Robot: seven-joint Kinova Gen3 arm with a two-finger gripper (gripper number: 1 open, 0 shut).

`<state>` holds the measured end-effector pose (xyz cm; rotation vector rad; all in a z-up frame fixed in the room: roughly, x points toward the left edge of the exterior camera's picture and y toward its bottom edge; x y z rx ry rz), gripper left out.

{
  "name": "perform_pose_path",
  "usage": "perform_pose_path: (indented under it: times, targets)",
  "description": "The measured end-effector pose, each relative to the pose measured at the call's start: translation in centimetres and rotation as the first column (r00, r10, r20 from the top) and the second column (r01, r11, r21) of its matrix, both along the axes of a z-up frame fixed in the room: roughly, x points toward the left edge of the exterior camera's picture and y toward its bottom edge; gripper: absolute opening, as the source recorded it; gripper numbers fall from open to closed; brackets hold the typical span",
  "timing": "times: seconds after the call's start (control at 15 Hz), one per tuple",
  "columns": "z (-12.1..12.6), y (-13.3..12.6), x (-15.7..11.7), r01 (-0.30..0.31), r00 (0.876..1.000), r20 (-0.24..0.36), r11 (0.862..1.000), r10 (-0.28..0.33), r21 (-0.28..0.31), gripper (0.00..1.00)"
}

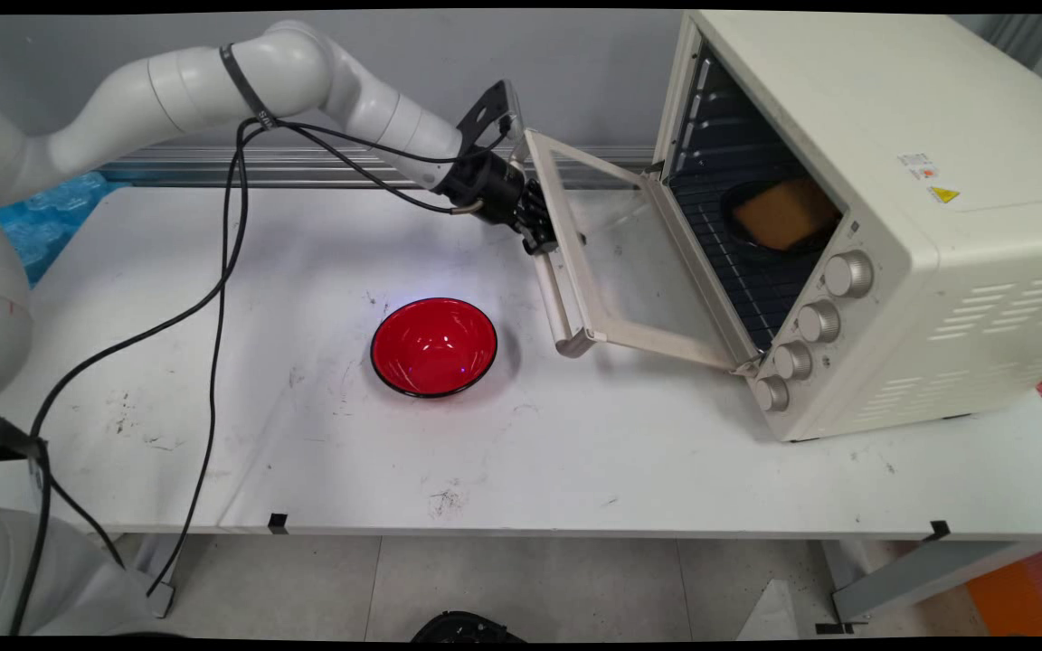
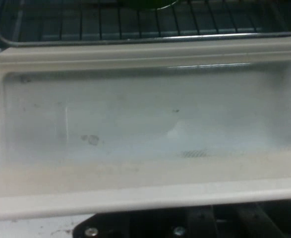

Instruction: Open the oven

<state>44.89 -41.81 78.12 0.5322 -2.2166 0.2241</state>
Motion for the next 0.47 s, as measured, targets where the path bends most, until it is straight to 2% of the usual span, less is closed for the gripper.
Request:
perform_pose_path:
  times: [0.47]
  targets:
    - [0.0,-0.1,2.1,-0.008,1.000,0.007,1.000,0.008,-0.007,0.00]
